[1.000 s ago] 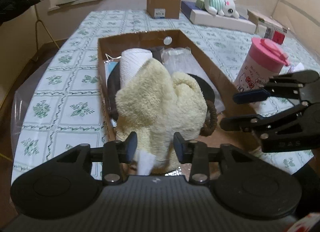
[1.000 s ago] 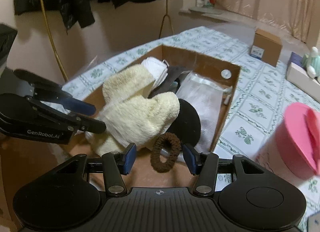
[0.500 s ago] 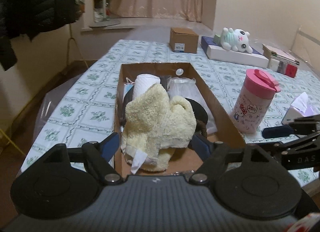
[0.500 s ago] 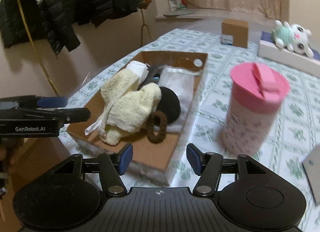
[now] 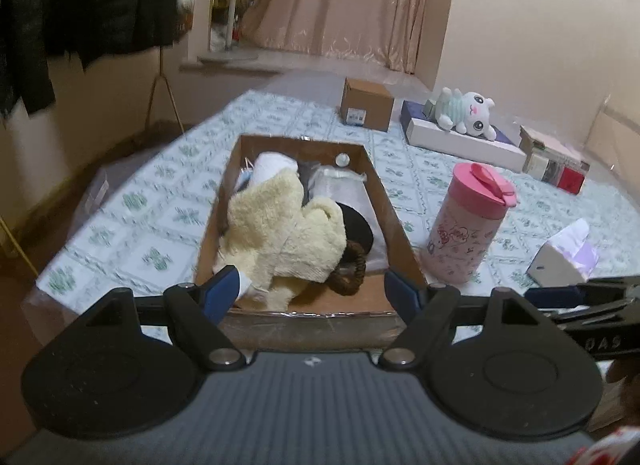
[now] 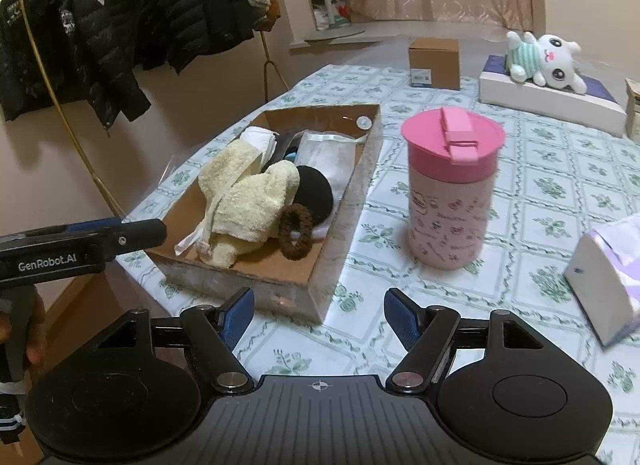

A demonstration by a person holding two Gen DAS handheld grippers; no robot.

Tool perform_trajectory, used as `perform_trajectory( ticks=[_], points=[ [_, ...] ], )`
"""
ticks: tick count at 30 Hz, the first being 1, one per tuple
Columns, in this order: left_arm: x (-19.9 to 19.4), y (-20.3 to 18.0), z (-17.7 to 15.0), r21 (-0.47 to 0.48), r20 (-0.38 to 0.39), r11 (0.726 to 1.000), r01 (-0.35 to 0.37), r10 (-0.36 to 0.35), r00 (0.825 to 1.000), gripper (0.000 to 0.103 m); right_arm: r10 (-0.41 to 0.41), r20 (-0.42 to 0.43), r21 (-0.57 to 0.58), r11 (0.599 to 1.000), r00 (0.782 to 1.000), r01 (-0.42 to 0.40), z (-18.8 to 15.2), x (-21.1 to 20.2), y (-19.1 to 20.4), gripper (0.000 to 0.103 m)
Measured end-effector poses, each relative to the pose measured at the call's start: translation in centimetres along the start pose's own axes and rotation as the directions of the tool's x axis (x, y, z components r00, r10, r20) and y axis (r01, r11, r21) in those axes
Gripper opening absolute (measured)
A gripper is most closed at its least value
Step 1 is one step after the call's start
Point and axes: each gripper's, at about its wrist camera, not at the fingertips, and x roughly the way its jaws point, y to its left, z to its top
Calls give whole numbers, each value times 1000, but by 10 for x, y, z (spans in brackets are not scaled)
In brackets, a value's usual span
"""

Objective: Organize soft objects

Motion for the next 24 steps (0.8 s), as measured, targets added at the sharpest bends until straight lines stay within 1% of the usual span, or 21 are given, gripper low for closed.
perform_trajectory(
  ticks=[2,5,8,12,17,24],
  points=[
    [-6,-5,-1,18,8,999,-30,30,1000,78,-3,-3,6,1000,1000,3,-3,-6,1,72],
    [-14,-9,-1,18,-4,999,-29,29,1000,78,-16,2,17,1000,1000,16,-6,-14,2,72],
    [-18,-14,-2,37,-26,999,-40,41,999,78,-33,11,26,999,999,33,-7,-21,2,72],
    [-23,-18,-4,30,-54,999,-28,30,998,78,-55,23,37,998,998,54,-10,-28,3,72],
    [-23,-26,-8,44,-91,999,-26,30,995,78,-73,10,53,996,997,72,-13,-33,2,72],
    [-23,-33,-7,29,-101,999,13,-10,995,78,-97,20,61,994,995,96,-15,-43,1,72]
  ],
)
